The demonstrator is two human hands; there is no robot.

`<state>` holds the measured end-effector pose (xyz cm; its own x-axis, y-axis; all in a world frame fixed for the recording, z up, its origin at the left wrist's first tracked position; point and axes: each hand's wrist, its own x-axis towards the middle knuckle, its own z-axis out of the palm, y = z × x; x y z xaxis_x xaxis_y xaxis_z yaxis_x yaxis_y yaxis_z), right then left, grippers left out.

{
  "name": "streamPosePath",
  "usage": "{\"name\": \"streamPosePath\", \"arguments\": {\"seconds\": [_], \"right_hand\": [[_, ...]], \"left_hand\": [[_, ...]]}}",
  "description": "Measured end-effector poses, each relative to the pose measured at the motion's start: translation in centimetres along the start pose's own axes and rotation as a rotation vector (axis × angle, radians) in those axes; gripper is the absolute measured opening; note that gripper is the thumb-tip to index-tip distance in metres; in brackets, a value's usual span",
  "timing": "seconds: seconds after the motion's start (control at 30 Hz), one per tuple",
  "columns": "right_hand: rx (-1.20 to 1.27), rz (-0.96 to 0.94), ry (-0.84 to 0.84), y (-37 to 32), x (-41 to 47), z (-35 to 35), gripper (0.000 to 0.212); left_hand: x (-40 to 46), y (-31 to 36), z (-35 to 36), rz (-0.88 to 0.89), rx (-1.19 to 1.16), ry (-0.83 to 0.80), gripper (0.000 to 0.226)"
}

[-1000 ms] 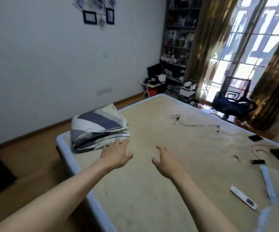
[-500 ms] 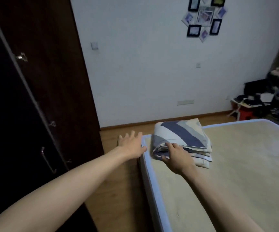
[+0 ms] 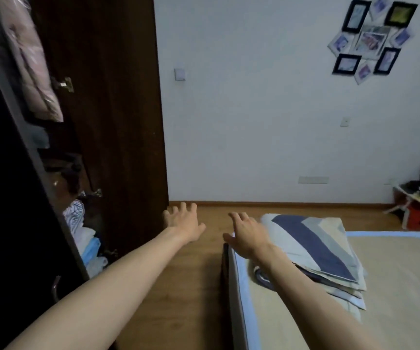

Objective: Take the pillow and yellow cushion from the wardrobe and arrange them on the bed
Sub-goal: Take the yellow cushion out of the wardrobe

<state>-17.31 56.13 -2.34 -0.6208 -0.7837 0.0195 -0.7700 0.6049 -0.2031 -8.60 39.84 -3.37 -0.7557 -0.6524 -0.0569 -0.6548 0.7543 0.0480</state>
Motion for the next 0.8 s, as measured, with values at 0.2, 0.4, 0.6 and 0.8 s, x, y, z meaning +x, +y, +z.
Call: {"name": "streamPosePath", "arguments": {"seconds": [0.2, 0.4, 0.6, 0.8], "right_hand": [[0.099, -0.165, -0.060, -2.0, 15.4, 3.2, 0.068], [0.141, -0.413, -0.162, -9.0, 28.3, 4.2, 0.069], [0.138, -0.684, -0.175, -19.1, 36.2, 4.6, 0.065], [0.084, -0.944, -0.124, -30.1, 42.5, 6.5, 0.059]], "left_hand": [[9.7, -4.0, 2.3, -0.220, 0.007, -0.016, 0.072], [16.3, -13.5, -0.4, -0.501, 0.072, 0.017, 0.070], [19.9, -24.4, -3.3, -0.855, 0.117, 0.081, 0.068], [21.0, -37.9, -5.2, -1.123, 0.213, 0.216, 0.064]]}}
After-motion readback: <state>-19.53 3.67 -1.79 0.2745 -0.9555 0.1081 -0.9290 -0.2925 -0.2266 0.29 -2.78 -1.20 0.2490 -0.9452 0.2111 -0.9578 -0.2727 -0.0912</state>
